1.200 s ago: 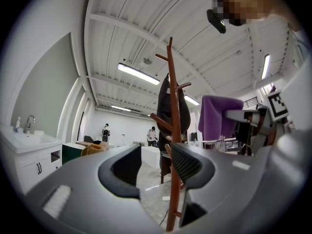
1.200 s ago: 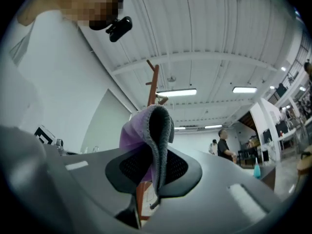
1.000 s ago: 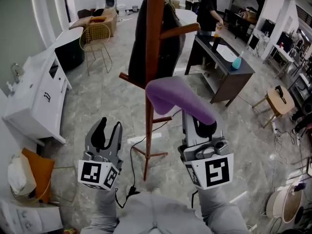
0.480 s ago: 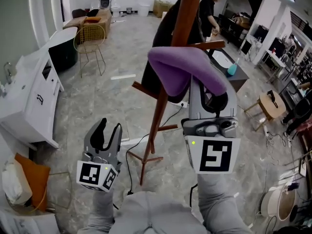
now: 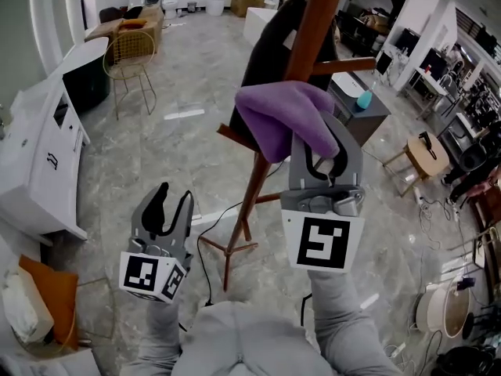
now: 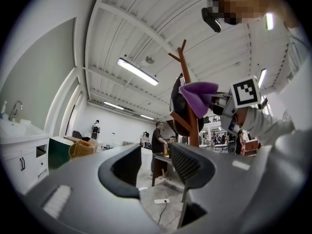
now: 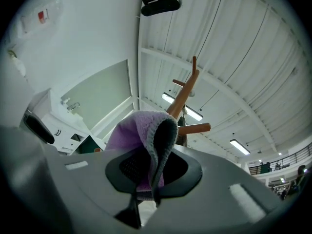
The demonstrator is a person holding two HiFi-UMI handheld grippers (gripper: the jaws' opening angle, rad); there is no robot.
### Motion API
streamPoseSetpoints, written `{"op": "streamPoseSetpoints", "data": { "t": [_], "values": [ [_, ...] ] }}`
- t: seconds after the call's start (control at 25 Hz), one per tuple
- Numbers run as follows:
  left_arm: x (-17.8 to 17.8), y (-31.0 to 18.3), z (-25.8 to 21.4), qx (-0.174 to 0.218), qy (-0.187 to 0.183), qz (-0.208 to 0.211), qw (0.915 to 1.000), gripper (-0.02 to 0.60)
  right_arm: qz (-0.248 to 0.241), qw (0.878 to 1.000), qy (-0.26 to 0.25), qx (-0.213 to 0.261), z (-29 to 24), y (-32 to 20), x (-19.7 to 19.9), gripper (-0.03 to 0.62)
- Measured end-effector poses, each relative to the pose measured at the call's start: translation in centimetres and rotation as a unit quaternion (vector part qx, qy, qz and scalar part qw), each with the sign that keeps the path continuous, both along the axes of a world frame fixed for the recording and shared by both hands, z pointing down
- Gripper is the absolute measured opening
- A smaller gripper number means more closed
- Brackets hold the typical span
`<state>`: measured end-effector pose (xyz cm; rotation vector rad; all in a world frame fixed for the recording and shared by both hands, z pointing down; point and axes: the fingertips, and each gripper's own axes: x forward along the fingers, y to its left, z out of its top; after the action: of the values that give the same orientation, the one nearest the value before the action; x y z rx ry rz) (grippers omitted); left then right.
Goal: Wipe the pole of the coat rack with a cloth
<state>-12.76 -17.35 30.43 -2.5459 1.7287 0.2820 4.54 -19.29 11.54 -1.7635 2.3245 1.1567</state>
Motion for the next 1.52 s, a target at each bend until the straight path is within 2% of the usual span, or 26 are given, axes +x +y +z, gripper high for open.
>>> {"op": "streamPoseSetpoints", "data": {
  "t": [0.32,0.6,0.8,1.0,1.52],
  "values": [
    [1.1,-0.6,0.5,-0.007,-0.002,0.025,0.9997,0.204,0.044,0.994,0.042,-0.096,6.9,-1.1,-0.1,0.044],
    [1.3,-0.5,0.7,-0.010,-0.003,0.027,0.9996,0.204,0.052,0.989,0.046,-0.132,12.0,-1.3,0.0,0.044],
    [0.5,-0.5,1.2,-0.016,-0.006,0.020,0.9997,0.204,0.038,0.988,0.040,-0.144,16.2,-1.6,-0.6,0.044],
    [0.3,-0.4,1.5,-0.019,-0.006,0.014,0.9997,0.204,0.035,0.982,0.047,-0.179,20.2,-1.9,-0.6,0.044],
    [0.2,-0.7,2.1,-0.028,-0.006,0.007,0.9996,0.204,0.023,0.960,0.088,-0.263,29.0,-1.8,-1.3,0.044]
  ]
}}
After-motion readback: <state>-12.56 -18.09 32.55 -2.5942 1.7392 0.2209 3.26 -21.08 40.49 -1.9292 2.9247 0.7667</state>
